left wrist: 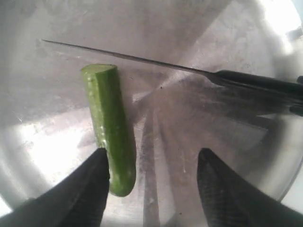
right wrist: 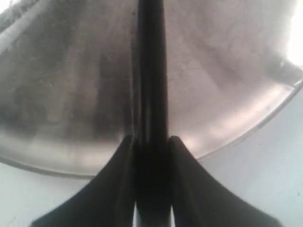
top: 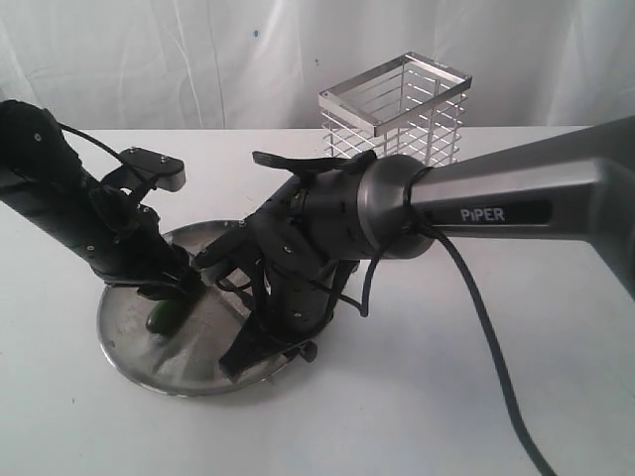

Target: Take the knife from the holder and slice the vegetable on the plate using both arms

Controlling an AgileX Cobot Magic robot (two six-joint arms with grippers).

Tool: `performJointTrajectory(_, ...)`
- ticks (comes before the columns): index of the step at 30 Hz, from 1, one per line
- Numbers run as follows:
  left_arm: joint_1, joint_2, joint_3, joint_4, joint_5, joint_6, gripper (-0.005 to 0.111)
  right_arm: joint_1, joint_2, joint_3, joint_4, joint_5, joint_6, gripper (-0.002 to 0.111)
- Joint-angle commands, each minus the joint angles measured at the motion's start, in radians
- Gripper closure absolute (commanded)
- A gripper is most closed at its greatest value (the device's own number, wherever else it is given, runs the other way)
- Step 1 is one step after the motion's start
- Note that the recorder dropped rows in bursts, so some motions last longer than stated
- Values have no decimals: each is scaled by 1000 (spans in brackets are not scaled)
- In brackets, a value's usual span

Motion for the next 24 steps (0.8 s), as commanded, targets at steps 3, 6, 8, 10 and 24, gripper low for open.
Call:
performJointTrajectory(3, 7, -10, 2, 1, 43, -14, 48, -2, 5, 6, -6, 25, -5, 108)
performJointTrajectory(6, 7, -12, 2, 1, 39, -14, 48, -2, 5, 6, -6, 25, -5, 108)
performJointTrajectory(8, 7, -18, 2, 1, 31, -14, 48, -2, 5, 6, -6, 25, -5, 108)
performJointTrajectory(10, 9, -30, 2, 3, 24, -14, 48, -2, 5, 6, -15, 20, -5, 108)
performJointTrajectory(24, 117, -130, 4, 9, -11, -30, 48, -2, -42, -30, -47, 33, -5, 108)
